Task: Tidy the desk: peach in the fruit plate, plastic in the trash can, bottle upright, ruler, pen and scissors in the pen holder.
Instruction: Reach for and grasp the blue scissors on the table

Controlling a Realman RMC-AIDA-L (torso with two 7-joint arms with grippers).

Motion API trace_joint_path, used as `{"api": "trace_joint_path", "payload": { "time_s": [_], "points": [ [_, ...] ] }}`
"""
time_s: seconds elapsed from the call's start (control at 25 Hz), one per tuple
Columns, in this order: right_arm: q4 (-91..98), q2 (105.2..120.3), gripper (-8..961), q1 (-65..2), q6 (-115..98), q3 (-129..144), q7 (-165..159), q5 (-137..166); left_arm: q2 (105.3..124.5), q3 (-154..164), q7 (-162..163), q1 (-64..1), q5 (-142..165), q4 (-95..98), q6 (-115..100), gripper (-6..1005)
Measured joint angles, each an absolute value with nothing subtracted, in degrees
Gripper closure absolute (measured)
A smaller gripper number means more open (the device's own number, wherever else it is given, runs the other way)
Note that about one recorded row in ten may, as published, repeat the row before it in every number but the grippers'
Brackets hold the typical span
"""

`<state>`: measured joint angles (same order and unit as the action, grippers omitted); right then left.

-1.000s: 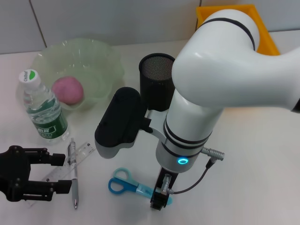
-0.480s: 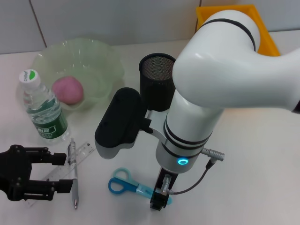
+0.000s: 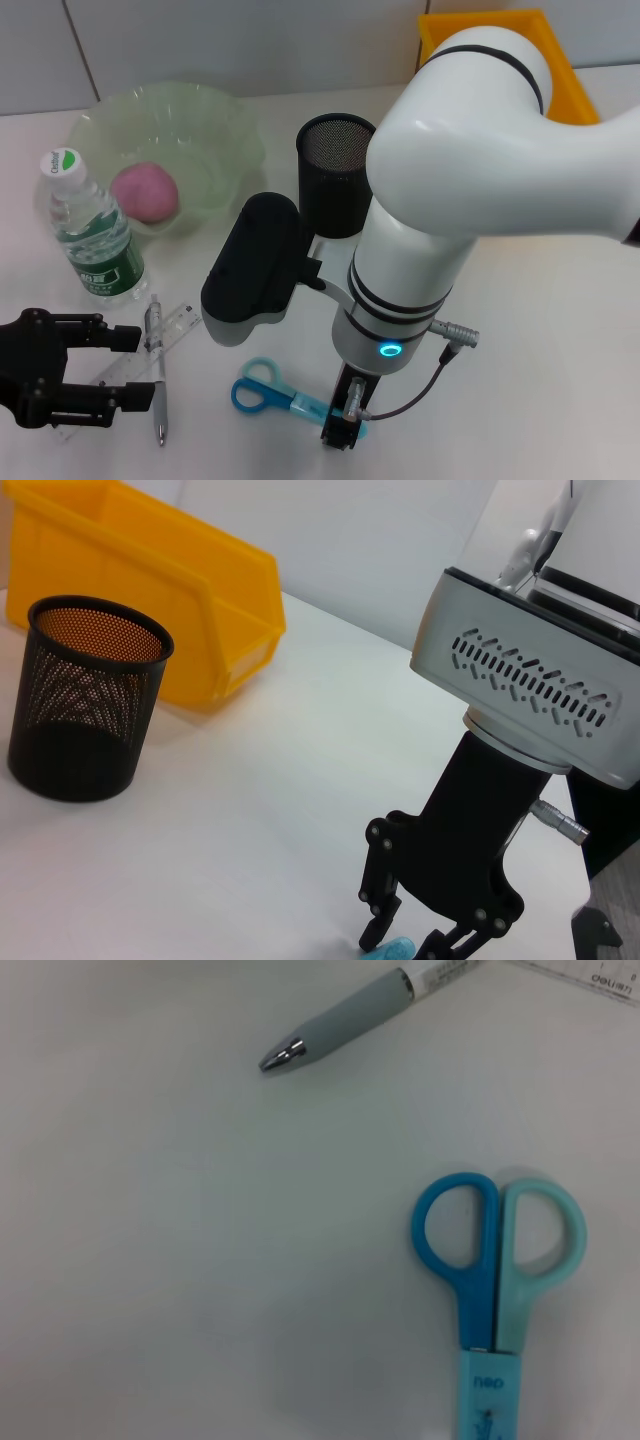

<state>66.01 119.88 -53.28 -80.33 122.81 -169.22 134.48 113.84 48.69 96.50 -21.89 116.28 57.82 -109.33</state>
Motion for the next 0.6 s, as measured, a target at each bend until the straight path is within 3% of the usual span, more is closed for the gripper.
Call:
{"api": "trace_joint_path", "payload": {
  "time_s": [0.6],
  "points": [
    [65.48,119.88,645,-53.29,-80.32,122.78,-169.43,134.66,113.73,48.69,96.38,-21.88,116.28,57.83,-109.33,243]
  ]
}}
